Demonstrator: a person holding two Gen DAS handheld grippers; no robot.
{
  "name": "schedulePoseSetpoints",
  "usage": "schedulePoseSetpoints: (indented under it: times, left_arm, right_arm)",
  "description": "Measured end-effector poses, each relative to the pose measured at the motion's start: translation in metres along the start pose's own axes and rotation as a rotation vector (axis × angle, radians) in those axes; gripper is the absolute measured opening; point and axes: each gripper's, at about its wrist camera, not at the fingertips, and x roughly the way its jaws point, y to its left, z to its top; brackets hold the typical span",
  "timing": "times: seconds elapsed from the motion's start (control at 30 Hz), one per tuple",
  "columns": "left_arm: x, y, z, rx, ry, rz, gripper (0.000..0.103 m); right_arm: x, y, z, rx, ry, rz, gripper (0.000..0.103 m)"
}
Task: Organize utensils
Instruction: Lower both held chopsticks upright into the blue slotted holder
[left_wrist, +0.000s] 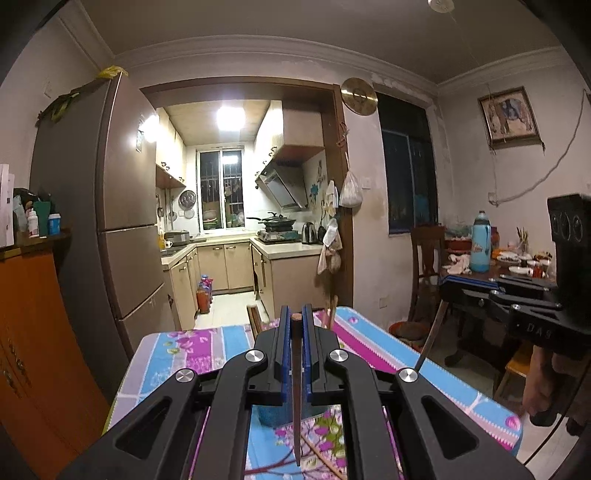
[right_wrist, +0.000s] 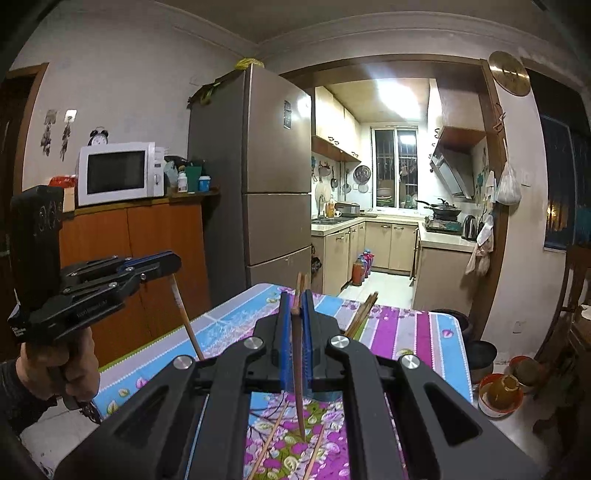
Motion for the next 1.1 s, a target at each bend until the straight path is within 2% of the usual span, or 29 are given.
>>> schedulePoseSetpoints:
  times: [0.4,0.67,0.87,1.1]
  left_arm:
    - [0.033,0.009,0.066,-0.014,-0.041,0.03,0.007]
    - [0.059,0.022,0.095,-0.034,-0.056,0.066,0.007]
    - [0.08,0.028,0.107,-0.037,-0.06,0.077,0.007]
    - [0.11,0.033,0.099,-0.043,-0.03,0.077,0.007]
  right_arm:
    - [0.028,-0.022,0.07,-0.006,-0.014,-0.016,0.005]
    - [0.052,-0.037,0.11,0.0,-0.038,-0.026,0.005]
    - [0.075,-0.047,0.121,0.001,-0.032,-0.028,0.005]
    - [0.1,-0.057,0.111,0.027,-0.005,-0.029,0.005]
